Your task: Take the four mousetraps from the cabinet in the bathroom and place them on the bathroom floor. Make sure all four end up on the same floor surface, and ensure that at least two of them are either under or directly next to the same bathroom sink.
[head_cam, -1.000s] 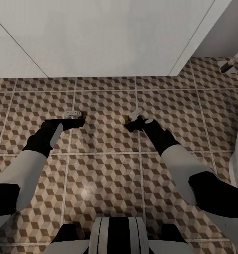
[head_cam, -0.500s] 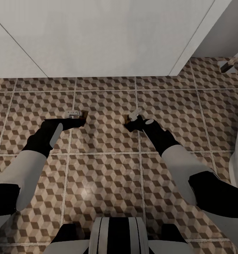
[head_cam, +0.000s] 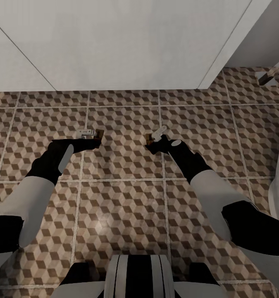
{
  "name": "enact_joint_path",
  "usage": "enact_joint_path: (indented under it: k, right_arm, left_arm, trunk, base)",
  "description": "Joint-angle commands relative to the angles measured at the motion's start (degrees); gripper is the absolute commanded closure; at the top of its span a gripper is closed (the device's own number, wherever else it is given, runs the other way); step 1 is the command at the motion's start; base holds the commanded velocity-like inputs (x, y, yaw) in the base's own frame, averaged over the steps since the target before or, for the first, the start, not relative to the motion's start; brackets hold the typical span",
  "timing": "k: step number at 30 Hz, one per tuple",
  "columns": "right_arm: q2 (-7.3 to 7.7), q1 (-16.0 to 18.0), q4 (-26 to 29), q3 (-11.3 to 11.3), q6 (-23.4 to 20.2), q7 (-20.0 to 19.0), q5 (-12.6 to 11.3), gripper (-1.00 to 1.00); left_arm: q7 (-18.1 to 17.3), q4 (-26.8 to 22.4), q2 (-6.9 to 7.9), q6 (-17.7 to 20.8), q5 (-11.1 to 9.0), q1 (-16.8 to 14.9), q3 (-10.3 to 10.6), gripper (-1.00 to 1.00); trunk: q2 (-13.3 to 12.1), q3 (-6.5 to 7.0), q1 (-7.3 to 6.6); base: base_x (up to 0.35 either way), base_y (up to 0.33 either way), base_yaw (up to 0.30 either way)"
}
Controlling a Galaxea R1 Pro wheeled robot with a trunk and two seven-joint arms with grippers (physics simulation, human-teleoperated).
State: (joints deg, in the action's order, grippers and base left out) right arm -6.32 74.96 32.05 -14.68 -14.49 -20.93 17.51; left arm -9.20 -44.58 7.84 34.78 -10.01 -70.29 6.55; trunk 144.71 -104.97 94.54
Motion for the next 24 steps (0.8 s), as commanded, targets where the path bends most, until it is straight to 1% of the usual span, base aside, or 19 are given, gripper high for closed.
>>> enact_joint_path:
  k: [1, 10, 24]
  right_arm:
    - [-0.01, 0.0, 0.1, 0.0, -0.2, -0.3, 0.6, 1.00]
    - [0.01, 0.0, 0.4, 0.0, -0.2, -0.3, 0.6, 1.00]
    - [-0.15, 0.0, 1.1, 0.0, -0.6, -0.1, 0.6, 1.00]
  left_arm:
    - [0.3, -0.1, 0.07, 0.3, -0.5, 0.0, 0.2, 1.00]
    - [0.3, 0.0, 0.07, 0.4, -0.5, 0.0, 0.2, 1.00]
    - [0.3, -0.2, 0.07, 0.4, -0.4, 0.0, 0.1, 1.00]
  trunk:
    - [0.0, -0.03, -0.01]
    - [0.0, -0.03, -0.01]
    - [0.2, -0.03, 0.35]
  base:
    - [0.000, 0.000, 0.000]
    - [0.000, 0.000, 0.000]
    - [0.000, 0.000, 0.000]
